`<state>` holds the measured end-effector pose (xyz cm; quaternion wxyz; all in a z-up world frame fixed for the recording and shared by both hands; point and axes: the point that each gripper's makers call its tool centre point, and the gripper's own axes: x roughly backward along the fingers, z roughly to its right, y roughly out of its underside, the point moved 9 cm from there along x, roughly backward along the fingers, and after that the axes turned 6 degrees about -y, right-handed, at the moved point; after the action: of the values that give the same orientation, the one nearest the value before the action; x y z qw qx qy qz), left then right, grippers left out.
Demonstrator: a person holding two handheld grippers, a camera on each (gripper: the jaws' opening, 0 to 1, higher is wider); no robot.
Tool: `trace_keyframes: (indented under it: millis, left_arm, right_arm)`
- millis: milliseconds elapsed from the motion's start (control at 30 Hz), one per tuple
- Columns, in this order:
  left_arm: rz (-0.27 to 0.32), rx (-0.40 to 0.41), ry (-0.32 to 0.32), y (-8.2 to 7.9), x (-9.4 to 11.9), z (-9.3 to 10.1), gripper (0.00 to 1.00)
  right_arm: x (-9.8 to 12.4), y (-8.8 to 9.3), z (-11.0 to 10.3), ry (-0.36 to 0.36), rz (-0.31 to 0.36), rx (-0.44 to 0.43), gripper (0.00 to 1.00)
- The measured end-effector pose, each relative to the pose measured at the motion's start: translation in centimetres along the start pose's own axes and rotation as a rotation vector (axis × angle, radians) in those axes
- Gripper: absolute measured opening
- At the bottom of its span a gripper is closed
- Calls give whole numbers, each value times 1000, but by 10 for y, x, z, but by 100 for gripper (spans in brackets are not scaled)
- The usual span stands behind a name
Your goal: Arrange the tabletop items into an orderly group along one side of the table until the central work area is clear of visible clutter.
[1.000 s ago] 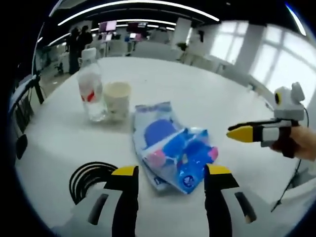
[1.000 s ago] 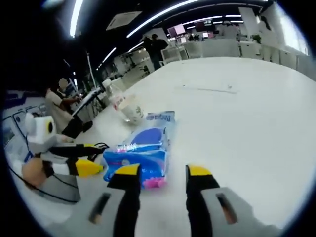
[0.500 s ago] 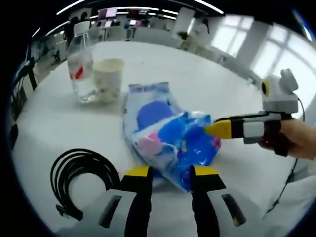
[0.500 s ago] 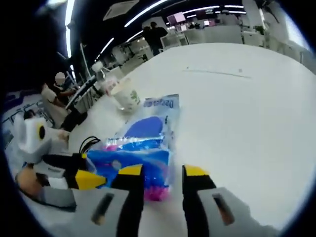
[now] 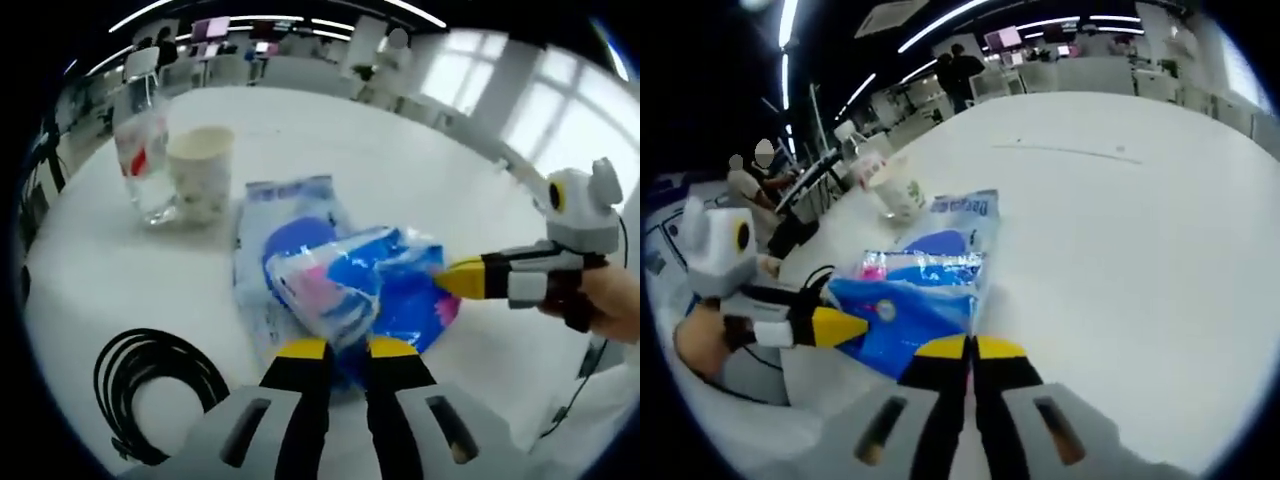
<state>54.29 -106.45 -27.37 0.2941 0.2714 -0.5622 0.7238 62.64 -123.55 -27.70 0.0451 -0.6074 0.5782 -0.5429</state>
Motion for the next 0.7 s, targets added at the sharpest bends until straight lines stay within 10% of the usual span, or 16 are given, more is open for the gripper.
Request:
trace_keyframes:
  millis: [700]
  left_arm:
    - [18,-242,153,-43,-25,67,7]
  right_arm:
    - [73,5,39,142,190,-156,0]
